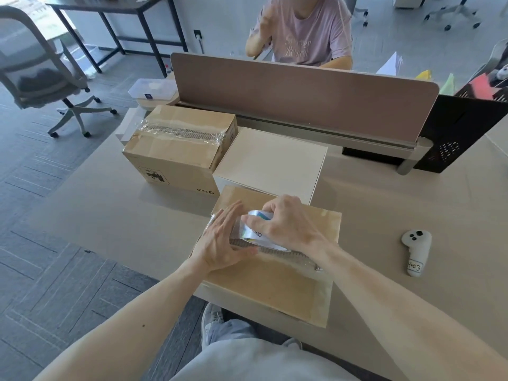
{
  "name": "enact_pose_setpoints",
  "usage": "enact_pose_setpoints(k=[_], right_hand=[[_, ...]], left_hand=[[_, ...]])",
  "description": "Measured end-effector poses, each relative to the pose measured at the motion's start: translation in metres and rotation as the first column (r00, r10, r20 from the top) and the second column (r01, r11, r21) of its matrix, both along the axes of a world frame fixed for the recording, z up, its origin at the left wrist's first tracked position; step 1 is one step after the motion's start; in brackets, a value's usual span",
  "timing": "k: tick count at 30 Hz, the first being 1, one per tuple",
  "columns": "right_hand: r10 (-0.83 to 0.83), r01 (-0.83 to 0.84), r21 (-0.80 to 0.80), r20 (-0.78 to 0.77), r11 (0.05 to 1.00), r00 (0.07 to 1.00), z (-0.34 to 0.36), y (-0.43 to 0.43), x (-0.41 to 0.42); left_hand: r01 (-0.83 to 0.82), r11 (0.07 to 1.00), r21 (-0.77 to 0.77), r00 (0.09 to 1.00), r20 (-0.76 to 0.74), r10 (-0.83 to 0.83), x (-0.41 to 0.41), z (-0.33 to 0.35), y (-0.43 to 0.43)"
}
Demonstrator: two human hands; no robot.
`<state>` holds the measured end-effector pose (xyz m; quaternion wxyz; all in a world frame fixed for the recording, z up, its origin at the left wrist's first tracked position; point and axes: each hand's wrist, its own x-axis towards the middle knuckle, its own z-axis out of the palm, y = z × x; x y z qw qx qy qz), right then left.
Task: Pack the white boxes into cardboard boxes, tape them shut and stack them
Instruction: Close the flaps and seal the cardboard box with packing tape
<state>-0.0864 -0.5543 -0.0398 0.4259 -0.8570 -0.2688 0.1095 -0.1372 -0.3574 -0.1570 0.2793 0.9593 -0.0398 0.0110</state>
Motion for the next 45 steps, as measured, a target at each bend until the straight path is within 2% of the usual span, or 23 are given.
enact_pose_setpoints(k=[2,4,9,11,17,22,28,32,37,42,45], right_hand=[[-0.004,0.004,-0.111,0.003,0.994,1.000,-0.013,-0.013,0.002],[-0.030,0.024,-0.203,-0.031,0.979,0.999,-0.028,-0.025,0.001],[-0.052,0.032,-0.218,-0.087,0.975,0.995,-0.042,-0.027,0.004],[-0.025,-0.002,-0.189,-0.142,0.982,0.990,-0.042,-0.030,0.009],[0.057,-0.041,0.048,-0.404,0.998,0.913,-0.058,-0.061,0.000],[0.058,-0.046,0.039,-0.385,0.998,0.921,-0.054,-0.055,-0.002],[0.024,-0.100,-0.235,-0.308,0.967,0.951,-0.039,-0.069,0.015],[-0.050,-0.024,-0.286,-0.249,0.958,0.967,-0.039,-0.084,0.008],[-0.121,0.068,-0.216,-0.241,0.974,0.963,-0.045,-0.078,0.000],[-0.107,0.065,-0.218,-0.187,0.974,0.977,-0.044,-0.072,-0.004],[-0.034,-0.008,-0.129,-0.317,0.992,0.948,-0.048,-0.093,0.002]], left_hand=[[0.069,0.980,0.189,0.998,-0.017,-0.067,0.001,0.002,-0.005],[0.100,0.947,0.306,0.994,-0.077,-0.081,0.001,0.002,-0.008],[0.133,0.900,0.415,0.980,-0.190,-0.058,0.001,0.005,-0.013],[0.147,0.889,0.433,0.976,-0.211,-0.058,0.001,0.007,-0.014],[0.158,0.870,0.468,0.972,-0.229,-0.054,0.003,0.005,-0.013],[0.158,0.870,0.467,0.970,-0.239,-0.047,0.002,0.004,-0.014],[0.167,0.870,0.464,0.970,-0.235,-0.061,0.003,0.001,-0.012],[0.167,0.862,0.479,0.971,-0.229,-0.061,0.002,0.004,-0.013],[0.252,0.849,0.464,0.958,-0.244,-0.151,0.000,0.008,-0.047],[0.268,0.847,0.458,0.954,-0.252,-0.165,0.003,0.003,-0.065],[0.269,0.842,0.468,0.954,-0.250,-0.165,0.003,0.002,-0.064]])
